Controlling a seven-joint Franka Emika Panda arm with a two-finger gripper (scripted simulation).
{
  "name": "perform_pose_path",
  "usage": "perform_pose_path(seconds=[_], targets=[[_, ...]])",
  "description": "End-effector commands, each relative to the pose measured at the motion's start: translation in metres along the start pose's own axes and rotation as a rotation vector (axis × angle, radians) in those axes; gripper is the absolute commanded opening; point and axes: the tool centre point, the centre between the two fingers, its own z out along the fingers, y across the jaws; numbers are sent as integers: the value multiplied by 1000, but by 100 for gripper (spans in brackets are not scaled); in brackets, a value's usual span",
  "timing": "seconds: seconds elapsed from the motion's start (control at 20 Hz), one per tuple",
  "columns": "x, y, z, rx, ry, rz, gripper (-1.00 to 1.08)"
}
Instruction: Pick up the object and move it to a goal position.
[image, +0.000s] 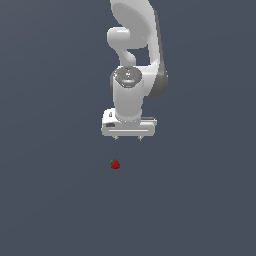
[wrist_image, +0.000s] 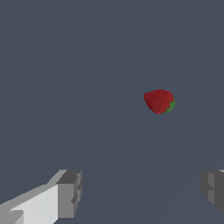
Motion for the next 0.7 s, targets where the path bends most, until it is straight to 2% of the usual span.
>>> perform_pose_path(seconds=[0.0, 0.4, 0.65], targets=[[0, 0, 0, 0, 0, 0, 100], [0, -17, -9, -18, 20, -67, 100], [0, -17, -9, -18, 20, -68, 100]])
